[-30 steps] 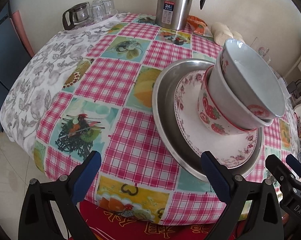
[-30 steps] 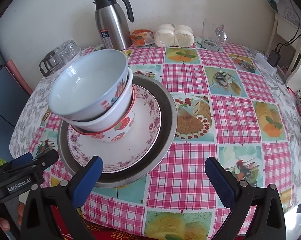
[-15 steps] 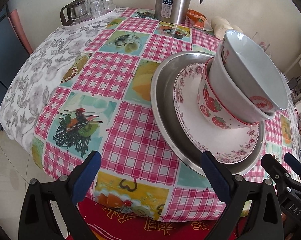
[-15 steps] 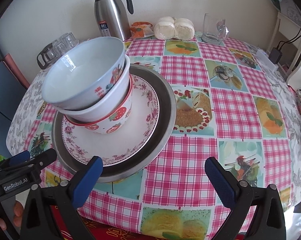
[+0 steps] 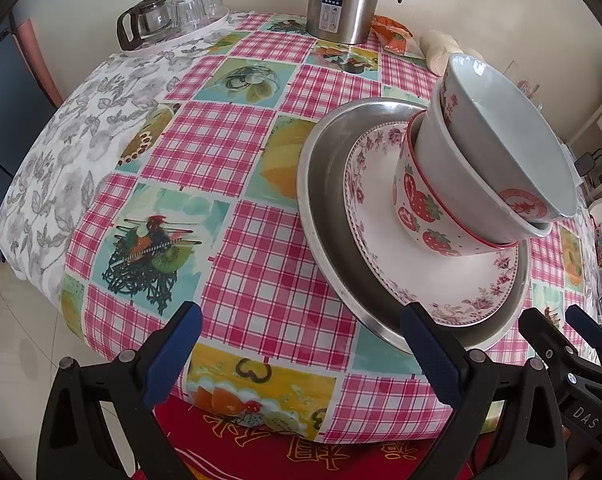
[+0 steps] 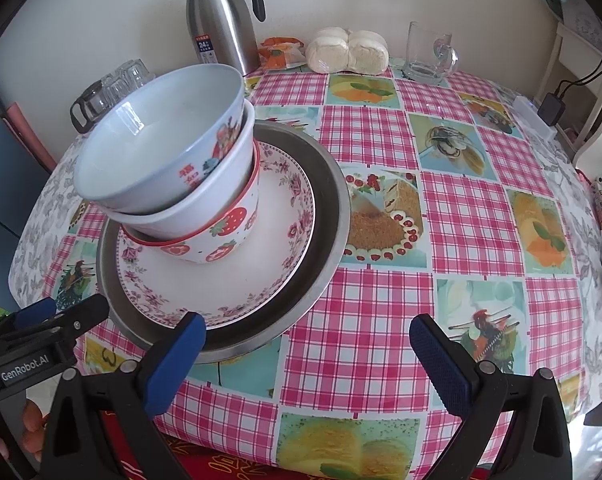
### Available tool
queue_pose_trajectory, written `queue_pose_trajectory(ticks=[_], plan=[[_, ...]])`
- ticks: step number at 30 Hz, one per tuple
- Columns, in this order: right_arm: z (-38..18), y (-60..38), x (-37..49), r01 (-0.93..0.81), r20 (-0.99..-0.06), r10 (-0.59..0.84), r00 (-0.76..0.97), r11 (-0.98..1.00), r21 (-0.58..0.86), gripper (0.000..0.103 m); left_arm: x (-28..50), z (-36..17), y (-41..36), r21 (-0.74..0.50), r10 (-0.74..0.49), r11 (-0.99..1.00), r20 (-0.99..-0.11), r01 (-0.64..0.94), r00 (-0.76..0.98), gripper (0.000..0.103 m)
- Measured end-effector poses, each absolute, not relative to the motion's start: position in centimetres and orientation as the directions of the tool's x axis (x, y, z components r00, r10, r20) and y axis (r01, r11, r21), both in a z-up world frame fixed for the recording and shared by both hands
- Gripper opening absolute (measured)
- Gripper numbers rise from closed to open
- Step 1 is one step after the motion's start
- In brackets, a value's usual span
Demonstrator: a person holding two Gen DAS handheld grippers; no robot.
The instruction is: Organize plates and bowls
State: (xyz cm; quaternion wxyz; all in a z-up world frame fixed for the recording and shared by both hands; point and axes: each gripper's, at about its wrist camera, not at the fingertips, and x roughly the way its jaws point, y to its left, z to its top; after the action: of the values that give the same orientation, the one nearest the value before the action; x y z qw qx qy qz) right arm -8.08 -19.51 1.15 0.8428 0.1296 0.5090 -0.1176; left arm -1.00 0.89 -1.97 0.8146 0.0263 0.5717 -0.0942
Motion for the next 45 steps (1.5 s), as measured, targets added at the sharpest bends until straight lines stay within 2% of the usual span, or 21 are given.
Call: queue_pose_trajectory(ticks=[45], plan=[[1.26, -19.63, -8.13, 0.333, -0.889, -0.069, 0.453, 0.938, 0.097, 0.103, -1.1, -1.92, 0.77, -0.085, -0.144, 0.978, -0.934, 0.188, 0.326, 0.099]])
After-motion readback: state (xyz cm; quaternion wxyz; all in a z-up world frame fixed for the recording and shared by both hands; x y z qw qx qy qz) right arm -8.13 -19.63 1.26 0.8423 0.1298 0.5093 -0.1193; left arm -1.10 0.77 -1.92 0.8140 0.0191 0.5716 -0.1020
